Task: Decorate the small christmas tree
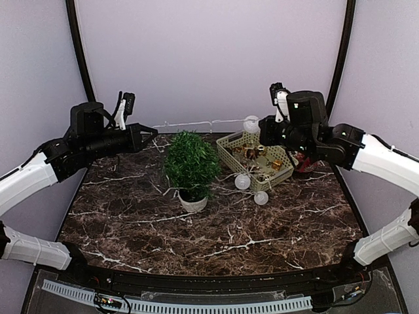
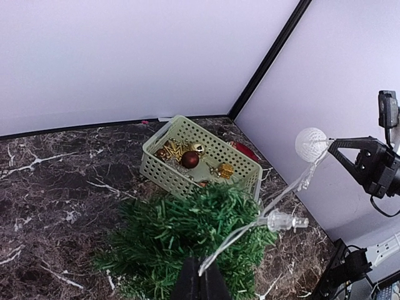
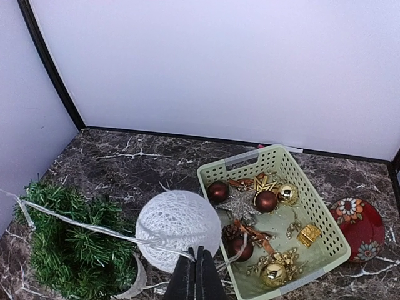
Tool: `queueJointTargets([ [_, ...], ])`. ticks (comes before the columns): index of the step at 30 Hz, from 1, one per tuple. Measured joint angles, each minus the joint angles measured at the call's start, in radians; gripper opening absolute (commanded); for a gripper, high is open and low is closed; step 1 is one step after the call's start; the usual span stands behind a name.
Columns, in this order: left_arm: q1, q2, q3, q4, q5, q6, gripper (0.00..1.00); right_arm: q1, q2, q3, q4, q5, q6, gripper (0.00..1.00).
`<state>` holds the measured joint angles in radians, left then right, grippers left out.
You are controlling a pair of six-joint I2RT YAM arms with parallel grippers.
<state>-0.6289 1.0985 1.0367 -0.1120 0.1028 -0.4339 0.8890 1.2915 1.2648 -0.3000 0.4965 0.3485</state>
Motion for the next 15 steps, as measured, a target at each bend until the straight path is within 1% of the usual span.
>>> queueJointTargets([
  [8, 0.116, 0.075, 0.012, 0.060, 0.117, -0.006, 0.00, -0.015, 0.042, 0.054, -0.002, -0.034, -0.017, 0.00],
  [15, 0.187, 0.137, 0.018, 0.114, 0.188, -0.020, 0.00, -0.027, 0.087, 0.111, 0.000, -0.054, -0.027, 0.00],
])
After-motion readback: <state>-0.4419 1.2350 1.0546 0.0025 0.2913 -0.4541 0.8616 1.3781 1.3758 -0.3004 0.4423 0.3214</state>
